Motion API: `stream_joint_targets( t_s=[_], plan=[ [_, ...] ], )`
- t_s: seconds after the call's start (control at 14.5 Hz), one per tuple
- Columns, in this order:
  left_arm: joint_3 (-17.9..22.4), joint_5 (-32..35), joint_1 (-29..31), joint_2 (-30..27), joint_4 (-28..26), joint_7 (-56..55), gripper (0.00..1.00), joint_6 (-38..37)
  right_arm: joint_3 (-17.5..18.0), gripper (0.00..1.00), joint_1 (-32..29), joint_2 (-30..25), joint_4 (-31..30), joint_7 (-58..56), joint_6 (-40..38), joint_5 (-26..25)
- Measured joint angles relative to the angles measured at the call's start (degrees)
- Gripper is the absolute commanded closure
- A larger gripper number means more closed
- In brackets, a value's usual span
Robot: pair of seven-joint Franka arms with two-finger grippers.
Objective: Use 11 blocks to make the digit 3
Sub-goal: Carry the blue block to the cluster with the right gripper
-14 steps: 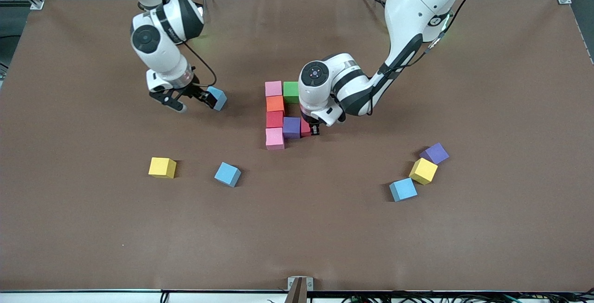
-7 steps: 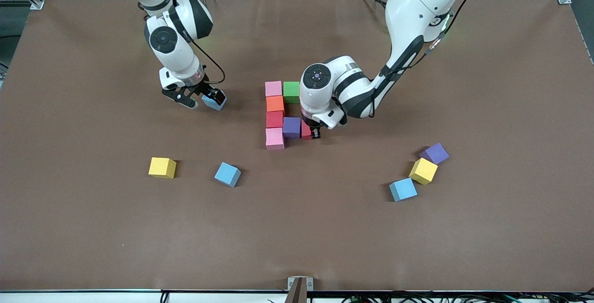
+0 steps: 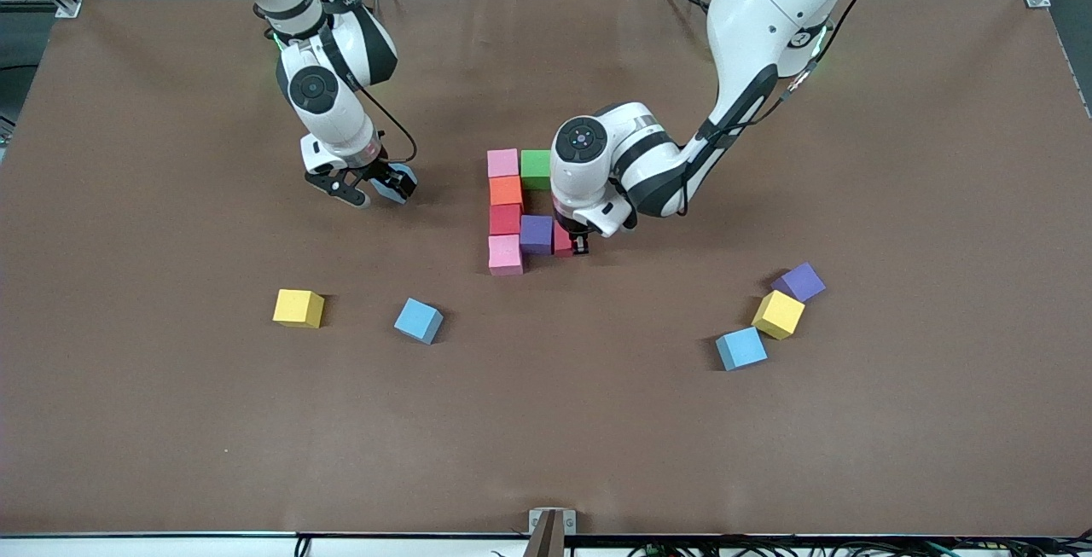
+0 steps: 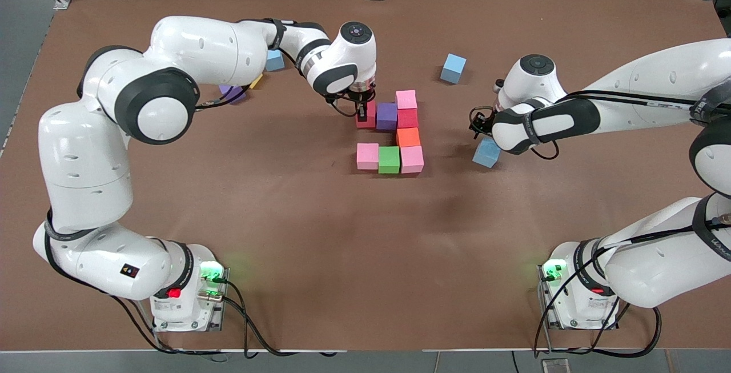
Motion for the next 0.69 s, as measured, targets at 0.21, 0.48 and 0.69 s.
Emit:
stream_joint_targets(
  t_s=[0.21,0.48,0.69],
  plan=[
    [0.13,0.00,-0.22,0.00,0.07,0.01,0.67,0.00,0.01,0.07,0.16,0.06,-0.43,-0.03,0.00,-0.11],
    [0.35,0.03,-0.54,0.03,0.20,0.01,0.52,0.00,0.04,0.10,1.17,0.06,-0.98,-0.02,-0.02,-0.34],
    [0.45,0.09,-0.70,0.13,0.33,0.09,0.00,0.11,0.04,0.25,1.26,0.06,-1.02,-0.02,-0.14,-0.37]
  ],
)
